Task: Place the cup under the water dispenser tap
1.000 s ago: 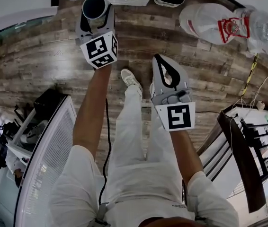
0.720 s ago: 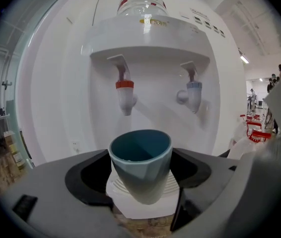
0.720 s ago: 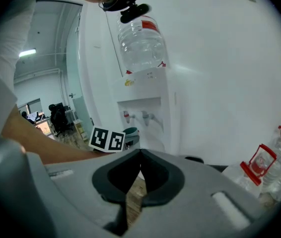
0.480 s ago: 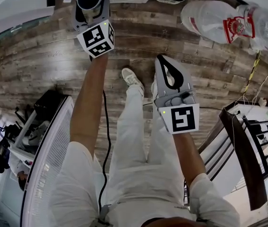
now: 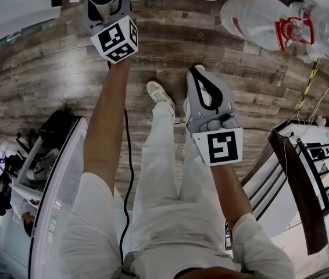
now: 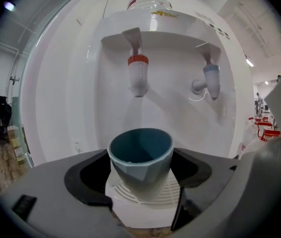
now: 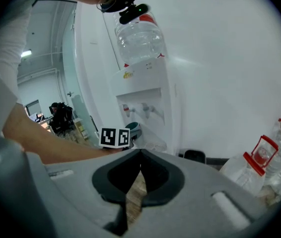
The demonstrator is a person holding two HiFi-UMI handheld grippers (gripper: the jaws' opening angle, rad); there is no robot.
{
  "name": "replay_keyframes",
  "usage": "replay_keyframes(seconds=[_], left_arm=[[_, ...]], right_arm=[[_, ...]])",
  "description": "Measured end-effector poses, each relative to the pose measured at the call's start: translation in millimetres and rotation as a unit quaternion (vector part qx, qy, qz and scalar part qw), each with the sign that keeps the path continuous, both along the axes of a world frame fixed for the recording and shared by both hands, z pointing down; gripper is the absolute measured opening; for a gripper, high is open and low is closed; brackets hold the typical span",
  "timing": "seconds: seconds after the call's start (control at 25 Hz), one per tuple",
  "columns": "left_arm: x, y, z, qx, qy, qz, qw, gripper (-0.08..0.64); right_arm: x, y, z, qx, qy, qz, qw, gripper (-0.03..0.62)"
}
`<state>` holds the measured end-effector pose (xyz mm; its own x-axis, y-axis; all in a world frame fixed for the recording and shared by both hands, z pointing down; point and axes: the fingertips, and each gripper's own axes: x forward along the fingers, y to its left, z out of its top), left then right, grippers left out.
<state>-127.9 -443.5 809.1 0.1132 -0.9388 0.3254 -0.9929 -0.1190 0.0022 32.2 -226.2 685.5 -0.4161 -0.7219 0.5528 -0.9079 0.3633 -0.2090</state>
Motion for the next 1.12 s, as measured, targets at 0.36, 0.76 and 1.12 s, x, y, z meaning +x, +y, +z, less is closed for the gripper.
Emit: replay_keyframes(seconds=[0.36, 0.76, 1.12], left_arm=[[3, 1, 11, -0.031, -0.031, 0.029, 0.9986, 0.411], [3, 14, -5, -0.041, -0.026, 0.041, 0.998, 0.42], [1, 40, -50, -0.036, -0.032, 0.037, 0.9981, 0.42]], right_arm=[[2, -3, 0, 0.003, 0.003, 0.002, 1.0, -0.002], [1, 0, -13, 0.015, -0.001, -0.003, 1.0, -0.002], [10, 11, -42, 0.03, 0.001, 0.005, 1.0, -0.002]])
